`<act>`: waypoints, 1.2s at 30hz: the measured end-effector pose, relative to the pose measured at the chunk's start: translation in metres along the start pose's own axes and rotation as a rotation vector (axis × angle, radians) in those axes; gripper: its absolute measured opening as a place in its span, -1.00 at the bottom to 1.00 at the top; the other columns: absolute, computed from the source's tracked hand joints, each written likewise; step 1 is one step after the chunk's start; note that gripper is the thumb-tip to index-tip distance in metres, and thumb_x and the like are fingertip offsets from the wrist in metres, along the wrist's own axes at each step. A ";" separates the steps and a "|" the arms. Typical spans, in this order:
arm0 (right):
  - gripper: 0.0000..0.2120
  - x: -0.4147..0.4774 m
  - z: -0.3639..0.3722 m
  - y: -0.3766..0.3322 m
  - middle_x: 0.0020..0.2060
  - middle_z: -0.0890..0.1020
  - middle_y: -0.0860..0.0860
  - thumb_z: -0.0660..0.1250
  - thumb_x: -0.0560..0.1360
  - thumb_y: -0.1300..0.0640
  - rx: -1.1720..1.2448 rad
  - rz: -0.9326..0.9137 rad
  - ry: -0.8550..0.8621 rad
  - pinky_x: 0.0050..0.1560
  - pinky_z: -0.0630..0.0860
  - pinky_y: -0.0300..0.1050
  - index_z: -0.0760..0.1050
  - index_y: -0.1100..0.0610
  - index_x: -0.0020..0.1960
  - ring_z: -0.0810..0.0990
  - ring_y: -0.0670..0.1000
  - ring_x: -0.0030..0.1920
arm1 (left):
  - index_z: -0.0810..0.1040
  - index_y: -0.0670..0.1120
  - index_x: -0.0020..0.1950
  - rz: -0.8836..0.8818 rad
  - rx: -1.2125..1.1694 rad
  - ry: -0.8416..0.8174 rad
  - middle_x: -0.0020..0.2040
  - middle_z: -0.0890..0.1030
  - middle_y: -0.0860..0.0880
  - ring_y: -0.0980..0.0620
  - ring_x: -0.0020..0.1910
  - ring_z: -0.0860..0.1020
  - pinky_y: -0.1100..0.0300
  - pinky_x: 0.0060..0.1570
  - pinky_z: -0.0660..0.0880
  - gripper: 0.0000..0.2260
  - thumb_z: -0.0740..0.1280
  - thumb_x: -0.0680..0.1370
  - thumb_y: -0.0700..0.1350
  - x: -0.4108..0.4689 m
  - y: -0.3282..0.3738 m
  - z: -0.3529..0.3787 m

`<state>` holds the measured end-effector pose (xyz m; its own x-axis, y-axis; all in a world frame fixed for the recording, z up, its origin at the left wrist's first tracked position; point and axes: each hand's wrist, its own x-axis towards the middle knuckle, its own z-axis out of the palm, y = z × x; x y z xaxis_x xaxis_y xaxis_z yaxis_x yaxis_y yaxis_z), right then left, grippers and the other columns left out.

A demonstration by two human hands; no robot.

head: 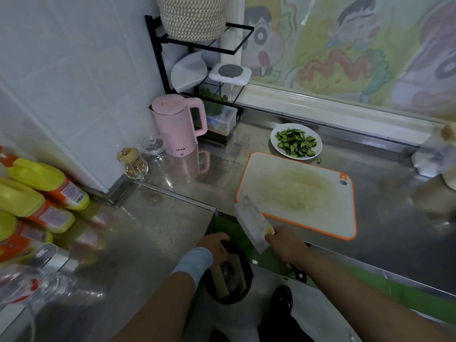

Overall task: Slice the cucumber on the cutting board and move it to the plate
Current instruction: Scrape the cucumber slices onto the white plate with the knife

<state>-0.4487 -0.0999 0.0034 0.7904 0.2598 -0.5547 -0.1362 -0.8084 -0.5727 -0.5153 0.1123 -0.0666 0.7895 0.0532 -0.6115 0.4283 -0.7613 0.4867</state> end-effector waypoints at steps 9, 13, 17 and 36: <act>-0.67 0.014 -0.029 0.001 -0.48 0.46 0.00 0.13 0.62 -0.02 -0.038 -0.061 0.033 -0.44 0.29 -0.20 0.49 0.10 -0.22 0.41 -0.04 -0.50 | 0.62 -0.09 -0.08 0.040 0.012 0.112 -0.07 0.60 -0.03 0.00 0.01 0.56 0.28 0.09 0.43 -0.83 0.30 0.53 -0.03 0.016 0.038 -0.033; -0.62 0.036 -0.063 0.010 -0.27 0.58 0.04 0.08 0.62 -0.09 -0.190 -0.108 0.174 -0.23 0.45 -0.09 0.52 0.07 -0.18 0.56 0.08 -0.23 | 0.65 -0.10 0.03 0.150 -0.178 0.364 -0.06 0.60 -0.01 0.03 -0.05 0.55 0.31 -0.09 0.35 -0.79 0.29 0.55 -0.02 0.036 0.078 -0.063; -0.66 0.068 -0.108 0.029 0.02 0.60 0.03 0.02 0.65 -0.07 -0.335 -0.198 0.275 -0.07 0.46 -0.08 0.54 -0.04 0.18 0.56 0.10 -0.01 | 0.60 -0.05 -0.01 0.179 -0.326 0.535 -0.04 0.60 0.00 0.01 -0.04 0.55 0.24 -0.06 0.38 -0.82 0.20 0.58 -0.09 0.071 0.130 -0.081; -0.85 0.236 -0.222 0.137 0.05 0.55 -0.08 0.27 0.47 0.08 -0.546 -0.464 0.010 -0.24 0.32 -0.17 0.52 -0.03 0.04 0.50 -0.01 0.10 | 0.56 -0.01 0.17 0.377 0.258 0.366 0.14 0.51 -0.03 -0.05 0.18 0.40 0.06 0.16 0.40 -0.77 0.29 0.52 -0.11 0.277 0.333 -0.070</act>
<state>-0.1483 -0.2662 -0.0718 0.7006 0.6377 -0.3200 0.5311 -0.7656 -0.3631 -0.1234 -0.0812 -0.0298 0.9867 -0.0673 -0.1482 0.0036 -0.9012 0.4333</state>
